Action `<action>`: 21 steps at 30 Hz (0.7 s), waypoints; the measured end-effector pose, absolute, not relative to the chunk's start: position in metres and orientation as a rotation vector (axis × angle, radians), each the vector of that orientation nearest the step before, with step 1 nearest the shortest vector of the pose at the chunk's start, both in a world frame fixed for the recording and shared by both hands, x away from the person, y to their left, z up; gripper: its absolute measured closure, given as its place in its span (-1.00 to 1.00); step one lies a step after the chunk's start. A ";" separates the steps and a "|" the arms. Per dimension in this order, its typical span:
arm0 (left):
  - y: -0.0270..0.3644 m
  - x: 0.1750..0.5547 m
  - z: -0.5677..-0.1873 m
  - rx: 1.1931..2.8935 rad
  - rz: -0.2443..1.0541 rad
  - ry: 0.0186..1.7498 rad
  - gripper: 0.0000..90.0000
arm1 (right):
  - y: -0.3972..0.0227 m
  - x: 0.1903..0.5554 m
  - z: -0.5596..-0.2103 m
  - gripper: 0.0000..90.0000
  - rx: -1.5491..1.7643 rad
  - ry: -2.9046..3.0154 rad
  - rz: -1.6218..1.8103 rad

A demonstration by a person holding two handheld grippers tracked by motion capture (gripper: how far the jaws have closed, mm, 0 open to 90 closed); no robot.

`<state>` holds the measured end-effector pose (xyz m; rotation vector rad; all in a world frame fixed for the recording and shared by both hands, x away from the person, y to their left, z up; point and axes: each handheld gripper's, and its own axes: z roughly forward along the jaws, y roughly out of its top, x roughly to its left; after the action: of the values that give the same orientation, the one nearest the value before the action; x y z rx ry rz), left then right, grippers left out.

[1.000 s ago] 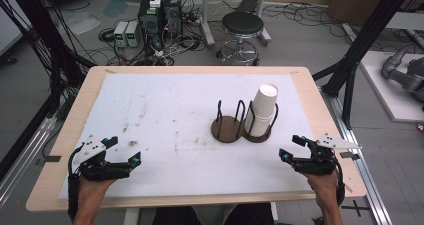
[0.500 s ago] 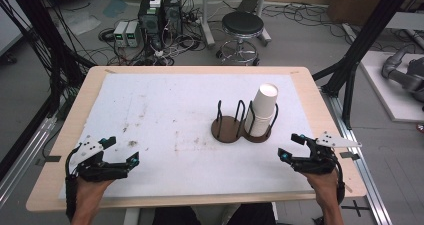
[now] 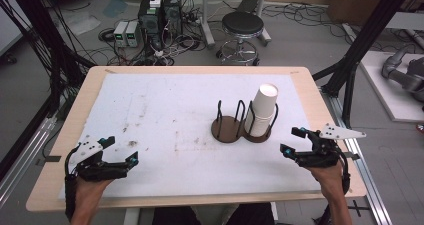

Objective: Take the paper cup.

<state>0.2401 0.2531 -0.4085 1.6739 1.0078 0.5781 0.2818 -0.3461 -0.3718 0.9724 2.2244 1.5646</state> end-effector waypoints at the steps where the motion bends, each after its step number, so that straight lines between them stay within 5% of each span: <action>1: 0.253 0.240 -0.408 1.670 0.574 1.010 -0.96 | -0.347 0.284 -0.369 -0.66 0.965 2.220 1.569; 21: 0.255 0.245 -0.404 1.670 0.567 0.994 -0.96 | -0.353 0.341 -0.305 -0.66 0.778 2.394 1.456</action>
<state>0.2446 0.2545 -0.4036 1.6696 0.9936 0.5670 0.3413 -0.3534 -0.3050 0.7780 2.3940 1.4556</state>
